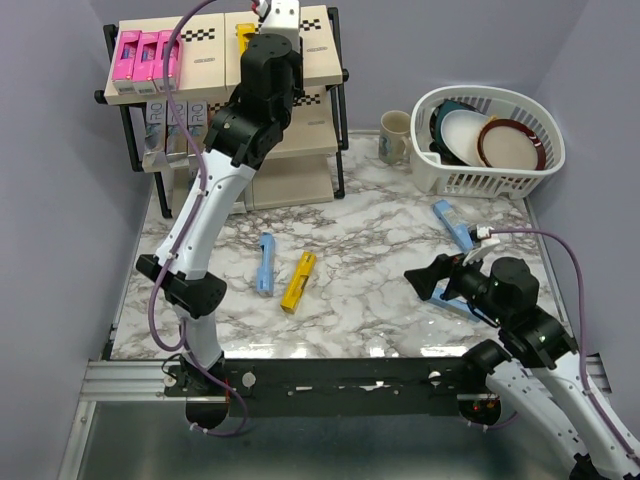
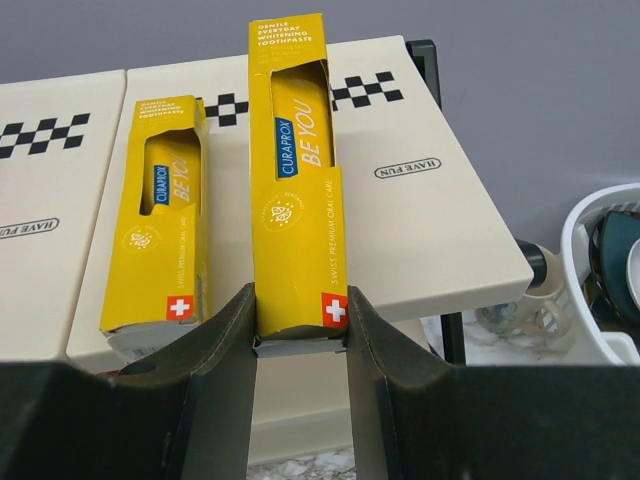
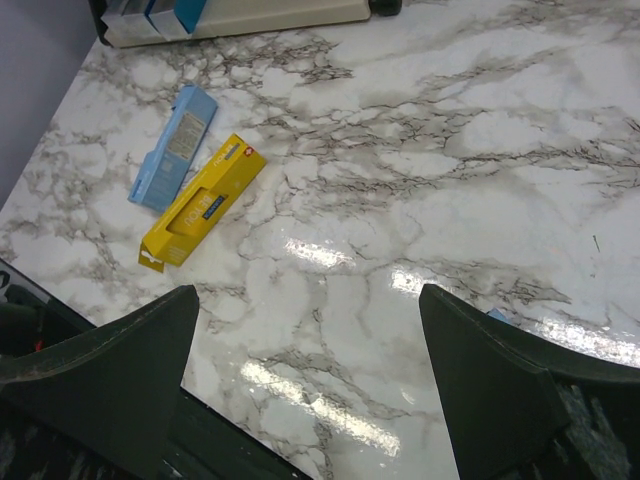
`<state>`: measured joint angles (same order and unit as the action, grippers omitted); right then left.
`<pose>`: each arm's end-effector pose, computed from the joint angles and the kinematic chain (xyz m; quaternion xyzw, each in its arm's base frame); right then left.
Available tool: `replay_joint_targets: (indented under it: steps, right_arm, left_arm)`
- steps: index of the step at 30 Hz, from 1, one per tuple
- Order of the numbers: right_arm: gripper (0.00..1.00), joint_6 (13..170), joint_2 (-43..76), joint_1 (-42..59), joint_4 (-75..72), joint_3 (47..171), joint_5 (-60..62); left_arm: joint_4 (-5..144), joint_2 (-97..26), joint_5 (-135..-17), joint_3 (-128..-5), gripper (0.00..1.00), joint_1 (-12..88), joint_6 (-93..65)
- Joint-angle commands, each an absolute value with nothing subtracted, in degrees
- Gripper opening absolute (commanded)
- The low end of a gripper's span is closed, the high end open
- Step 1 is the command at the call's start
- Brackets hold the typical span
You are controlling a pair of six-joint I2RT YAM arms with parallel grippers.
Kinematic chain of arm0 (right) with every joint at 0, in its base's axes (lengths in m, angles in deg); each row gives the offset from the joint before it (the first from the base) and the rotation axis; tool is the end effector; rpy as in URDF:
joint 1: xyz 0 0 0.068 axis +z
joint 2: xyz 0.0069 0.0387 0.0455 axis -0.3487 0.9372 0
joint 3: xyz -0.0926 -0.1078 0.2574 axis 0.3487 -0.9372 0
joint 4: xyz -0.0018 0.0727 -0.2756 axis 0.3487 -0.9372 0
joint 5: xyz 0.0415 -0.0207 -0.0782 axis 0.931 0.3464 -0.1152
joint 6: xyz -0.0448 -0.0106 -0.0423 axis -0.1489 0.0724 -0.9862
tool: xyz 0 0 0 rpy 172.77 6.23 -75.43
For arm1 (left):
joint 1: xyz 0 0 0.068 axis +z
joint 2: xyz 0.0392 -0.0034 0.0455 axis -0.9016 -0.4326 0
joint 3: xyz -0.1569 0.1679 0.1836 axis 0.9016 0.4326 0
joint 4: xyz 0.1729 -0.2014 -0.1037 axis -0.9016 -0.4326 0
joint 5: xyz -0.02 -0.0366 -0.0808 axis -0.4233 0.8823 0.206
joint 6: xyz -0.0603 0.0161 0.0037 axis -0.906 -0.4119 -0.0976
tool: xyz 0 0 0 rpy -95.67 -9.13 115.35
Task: Place and organize the toothpastes onto the shelf
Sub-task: Place the toothpaste on the shelf.
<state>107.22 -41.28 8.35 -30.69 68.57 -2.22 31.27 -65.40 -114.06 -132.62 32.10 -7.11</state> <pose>0.1066 0.0629 0.3042 -0.0696 0.8028 0.2842 0.5195 0.3557 -0.1967 0.5786 -0.0013 0.7251 -0.0306 0.6880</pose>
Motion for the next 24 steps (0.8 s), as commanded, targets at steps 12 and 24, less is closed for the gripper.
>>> replay_joint_targets:
  steps: [12, 24]
  right_arm:
    - [1.0, 104.5, -39.1, 8.2, -29.4, 67.0, 0.5]
    - [1.0, 104.0, -39.0, 8.2, -29.3, 66.9, 0.7]
  left_arm:
    - [36.0, -67.4, -115.8, -133.3, 0.26, 33.3, -5.6]
    - [36.2, -67.9, -118.5, -132.7, 0.3, 33.3, -3.5]
